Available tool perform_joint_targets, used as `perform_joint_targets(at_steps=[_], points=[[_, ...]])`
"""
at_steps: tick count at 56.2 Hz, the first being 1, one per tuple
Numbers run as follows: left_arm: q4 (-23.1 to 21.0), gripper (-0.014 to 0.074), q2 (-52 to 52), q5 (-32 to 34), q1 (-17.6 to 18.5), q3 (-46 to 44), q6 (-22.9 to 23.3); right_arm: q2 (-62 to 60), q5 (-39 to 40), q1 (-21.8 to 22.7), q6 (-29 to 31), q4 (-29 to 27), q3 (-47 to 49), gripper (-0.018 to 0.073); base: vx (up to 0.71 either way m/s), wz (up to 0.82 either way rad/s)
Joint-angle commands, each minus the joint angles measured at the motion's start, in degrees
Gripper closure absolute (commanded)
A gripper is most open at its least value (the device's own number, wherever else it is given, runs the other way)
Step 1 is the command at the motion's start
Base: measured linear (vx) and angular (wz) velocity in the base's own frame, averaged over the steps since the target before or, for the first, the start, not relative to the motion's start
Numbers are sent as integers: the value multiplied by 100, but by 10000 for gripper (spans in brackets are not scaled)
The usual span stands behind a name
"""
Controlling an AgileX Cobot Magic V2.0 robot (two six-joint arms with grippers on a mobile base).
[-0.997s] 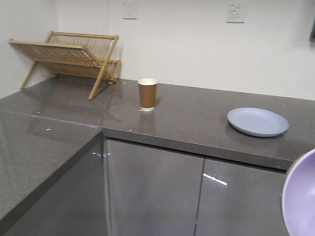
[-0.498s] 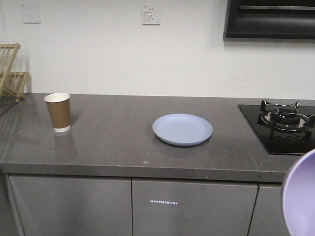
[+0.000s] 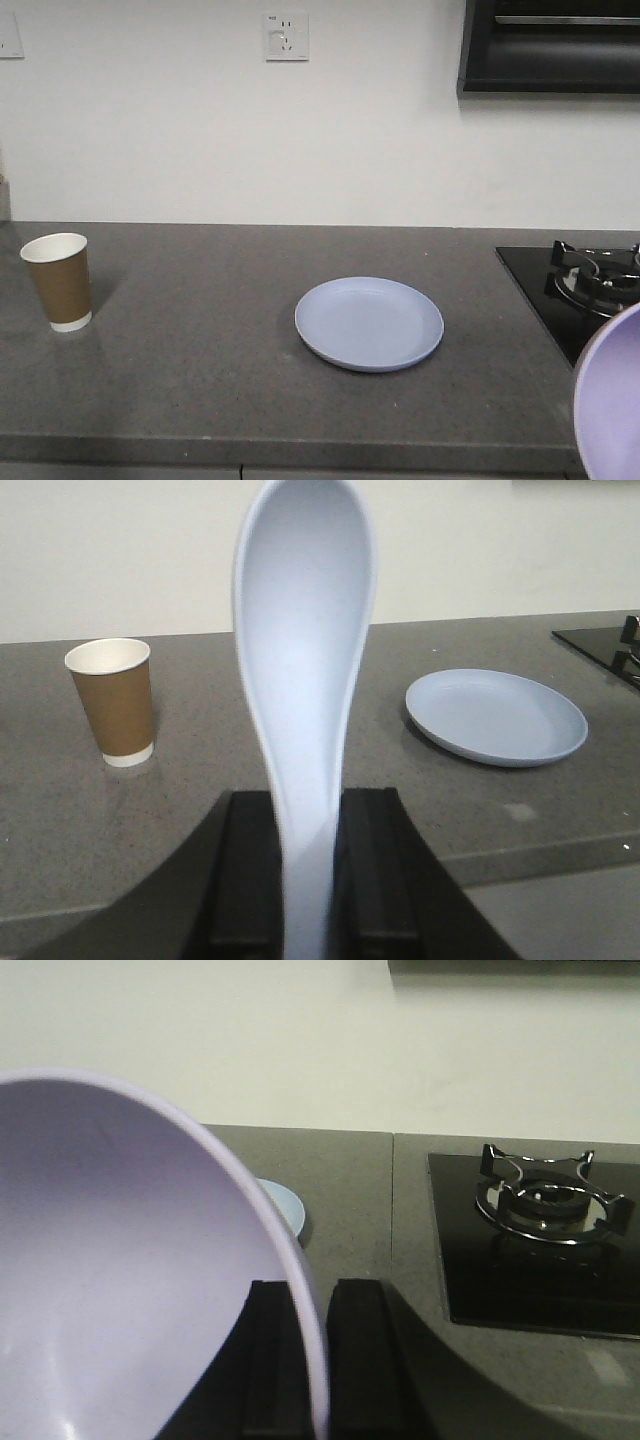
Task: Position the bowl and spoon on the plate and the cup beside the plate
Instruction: 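Drive the base holding both items to the counter with the plate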
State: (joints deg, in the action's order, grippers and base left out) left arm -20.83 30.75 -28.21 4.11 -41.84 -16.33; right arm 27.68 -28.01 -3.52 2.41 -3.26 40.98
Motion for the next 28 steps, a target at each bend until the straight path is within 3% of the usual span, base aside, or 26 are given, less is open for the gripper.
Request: perform_joint_targets(at_steps=[1, 28], points=[[-122, 596, 22, 472, 28, -139, 36, 28, 527, -11, 35, 11, 152, 568, 41, 6], [-122, 596, 22, 472, 28, -139, 36, 28, 527, -11, 35, 11, 152, 568, 37, 5]])
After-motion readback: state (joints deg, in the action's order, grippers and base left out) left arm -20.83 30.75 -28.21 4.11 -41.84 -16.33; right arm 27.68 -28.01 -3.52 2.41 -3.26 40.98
